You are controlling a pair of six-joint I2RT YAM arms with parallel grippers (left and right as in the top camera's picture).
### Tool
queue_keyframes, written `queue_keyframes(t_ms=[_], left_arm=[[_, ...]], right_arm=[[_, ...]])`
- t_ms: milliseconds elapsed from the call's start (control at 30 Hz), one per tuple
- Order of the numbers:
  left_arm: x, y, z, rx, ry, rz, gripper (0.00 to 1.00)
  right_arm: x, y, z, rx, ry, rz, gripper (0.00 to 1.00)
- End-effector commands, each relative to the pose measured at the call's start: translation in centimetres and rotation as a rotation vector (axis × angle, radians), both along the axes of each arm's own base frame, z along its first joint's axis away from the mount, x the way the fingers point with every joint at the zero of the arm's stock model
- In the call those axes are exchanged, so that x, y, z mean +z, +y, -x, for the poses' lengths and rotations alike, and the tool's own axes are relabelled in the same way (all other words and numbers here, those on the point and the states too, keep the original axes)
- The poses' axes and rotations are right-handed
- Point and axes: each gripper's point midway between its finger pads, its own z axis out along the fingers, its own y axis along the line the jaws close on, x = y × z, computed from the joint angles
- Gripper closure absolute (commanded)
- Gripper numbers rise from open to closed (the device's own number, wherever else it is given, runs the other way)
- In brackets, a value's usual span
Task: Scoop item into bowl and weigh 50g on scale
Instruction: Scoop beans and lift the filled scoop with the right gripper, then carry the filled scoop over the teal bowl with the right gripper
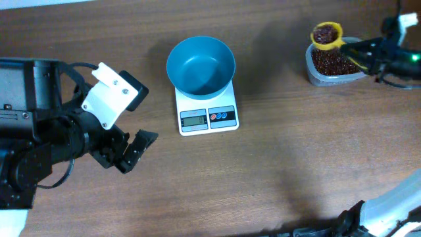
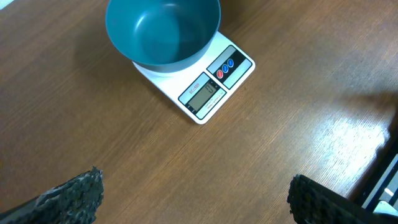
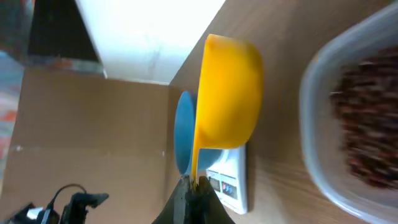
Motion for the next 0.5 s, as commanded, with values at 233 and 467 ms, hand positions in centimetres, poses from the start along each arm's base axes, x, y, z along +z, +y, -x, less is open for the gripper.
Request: queue_keyframes(t_ms=[233, 467], left_arm=[[0.1, -0.1, 0.0, -0.018, -0.009, 0.006, 0.01], [0.1, -0.1, 0.0, -0.018, -0.009, 0.006, 0.01]], right_arm=[[3.0, 11.1, -0.2, 0.294, -0.12, -0.16, 0.96], [3.0, 18.6, 1.3, 0.494, -0.135, -0.159, 0.96]])
